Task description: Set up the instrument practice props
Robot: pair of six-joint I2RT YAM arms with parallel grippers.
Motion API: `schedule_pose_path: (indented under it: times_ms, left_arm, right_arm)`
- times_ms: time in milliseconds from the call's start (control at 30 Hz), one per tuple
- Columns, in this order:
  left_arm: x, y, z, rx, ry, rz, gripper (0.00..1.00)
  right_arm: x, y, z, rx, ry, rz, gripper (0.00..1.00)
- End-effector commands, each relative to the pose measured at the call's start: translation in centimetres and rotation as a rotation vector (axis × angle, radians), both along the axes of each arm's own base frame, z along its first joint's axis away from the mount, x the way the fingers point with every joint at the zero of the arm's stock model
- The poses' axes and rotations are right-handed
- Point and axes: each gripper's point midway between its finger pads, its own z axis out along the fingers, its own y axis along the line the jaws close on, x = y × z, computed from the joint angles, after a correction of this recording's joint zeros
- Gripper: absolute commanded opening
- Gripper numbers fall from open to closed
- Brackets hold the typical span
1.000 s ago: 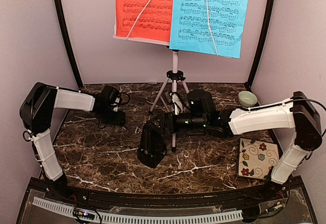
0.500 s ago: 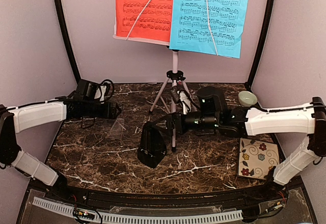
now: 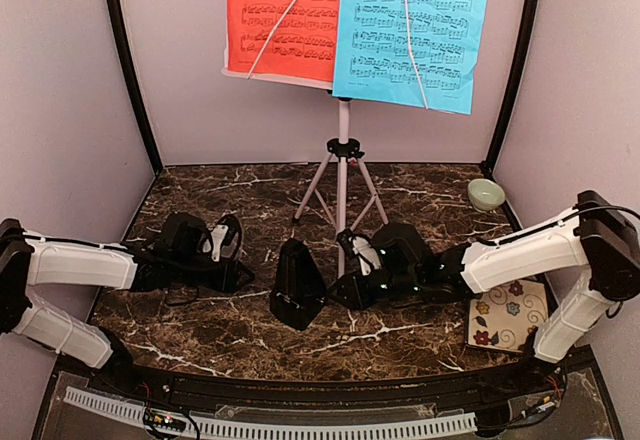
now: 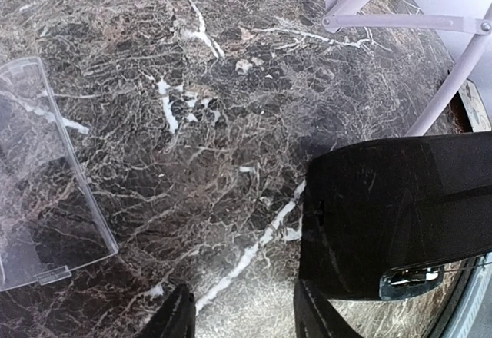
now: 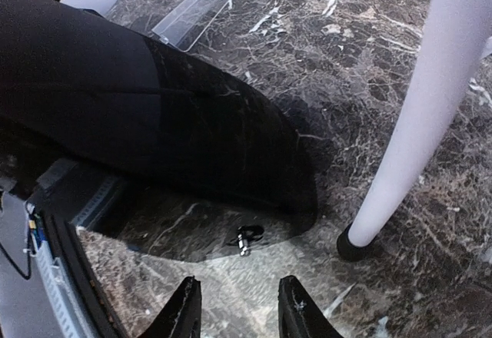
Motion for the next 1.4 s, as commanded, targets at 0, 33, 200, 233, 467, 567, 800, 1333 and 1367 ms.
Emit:
schedule_pose_path:
  times_ms: [0,33,200,233,467,567,800,1333,1367]
  left_arm:
    - [-0.4,-1.7,0.2,-0.061,-0.028,-0.026,0.43]
    - [-0.5,-1.8,0.1,-0.062,-0.029,-0.033,0.42]
    - [-0.8,-2.3,-0.2,-0.068,-0.034,-0.042,0.39]
    - [-0.8,-2.4,-0.2,-0.07,-0.036,-0.046,0.39]
    - [-1.4,-3.2,-0.4,-0.098,-0.035,-0.067,0.37]
    - [-1.7,-3.7,-0.3,-0.11,-0.037,-0.081,0.36]
    - [-2.3,-4.8,-0.9,-0.137,-0.015,-0.076,0.34]
    - [-1.5,-3.6,-0.7,-0.114,-0.063,0.024,0.33]
    - [-1.5,-3.7,-0.7,-0.112,-0.063,0.025,0.33]
  right_arm:
    - [1.7,1.8,0.2,0.0,-0.057,-0.023,0.32]
    - [2.0,2.0,0.2,-0.006,-0.065,-0.025,0.31]
    - [3.2,2.6,-0.1,-0.034,-0.101,-0.035,0.29]
    - [3.5,2.8,0.0,-0.036,-0.108,-0.037,0.29]
    - [5.4,3.6,0.1,-0.028,-0.128,-0.047,0.29]
    - [6.5,4.0,0.5,-0.018,-0.143,-0.054,0.3]
    - [8.2,6.5,3.6,0.072,-0.177,-0.012,0.36]
    - [4.2,3.8,7.8,0.168,-0.213,0.047,0.68]
    - [3.7,3.9,7.9,0.175,-0.222,0.065,0.73]
